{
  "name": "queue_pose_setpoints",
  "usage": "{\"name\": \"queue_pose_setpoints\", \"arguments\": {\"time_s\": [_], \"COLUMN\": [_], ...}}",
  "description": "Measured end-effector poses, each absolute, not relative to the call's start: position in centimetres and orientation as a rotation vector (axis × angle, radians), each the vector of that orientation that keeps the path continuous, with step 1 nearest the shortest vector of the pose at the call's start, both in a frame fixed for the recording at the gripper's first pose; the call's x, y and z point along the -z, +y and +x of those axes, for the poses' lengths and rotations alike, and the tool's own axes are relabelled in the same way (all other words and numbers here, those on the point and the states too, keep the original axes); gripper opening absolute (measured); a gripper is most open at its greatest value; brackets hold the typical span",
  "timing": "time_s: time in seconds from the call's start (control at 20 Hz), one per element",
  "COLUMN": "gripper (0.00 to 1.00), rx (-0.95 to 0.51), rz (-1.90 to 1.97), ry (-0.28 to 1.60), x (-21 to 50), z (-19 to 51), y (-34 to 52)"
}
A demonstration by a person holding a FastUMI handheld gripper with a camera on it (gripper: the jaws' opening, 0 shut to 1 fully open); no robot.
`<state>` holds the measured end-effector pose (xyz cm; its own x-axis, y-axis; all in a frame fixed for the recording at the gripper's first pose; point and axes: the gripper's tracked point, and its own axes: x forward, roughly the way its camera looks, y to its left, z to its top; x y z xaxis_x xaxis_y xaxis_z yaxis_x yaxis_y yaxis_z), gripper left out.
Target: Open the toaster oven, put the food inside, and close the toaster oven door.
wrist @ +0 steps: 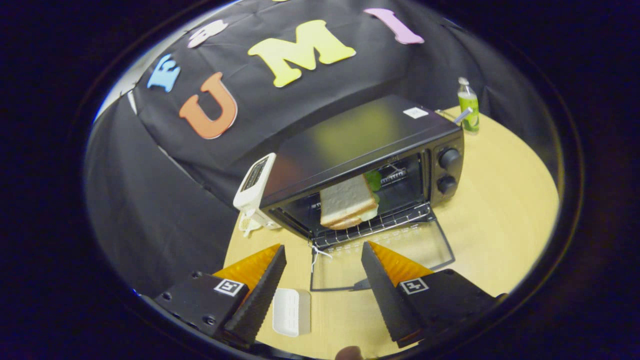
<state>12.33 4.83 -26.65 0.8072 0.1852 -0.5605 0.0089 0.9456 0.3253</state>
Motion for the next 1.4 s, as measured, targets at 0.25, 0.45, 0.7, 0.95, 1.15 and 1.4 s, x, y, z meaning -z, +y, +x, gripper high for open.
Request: {"name": "queue_pose_setpoints", "arguments": {"time_s": [0.25,0.45,0.7,0.95,1.15,1.4], "gripper": [0.98,0.99,0.99,0.99,0.99,0.99], "rx": [-0.102,-0.081,-0.057,0.015,0.05,0.095], "rz": [0.155,0.054,0.017,0.004,-0.022,-0.02], "ry": [0.614,0.606,0.646,0.693,0.736,0.741], "x": [24.7,25.3,28.9,34.7,39.5,43.2], "z": [7.9,6.2,4.8,4.0,4.8,8.0], "y": [4.0,3.1,3.1,1.7,0.6,0.0]}}
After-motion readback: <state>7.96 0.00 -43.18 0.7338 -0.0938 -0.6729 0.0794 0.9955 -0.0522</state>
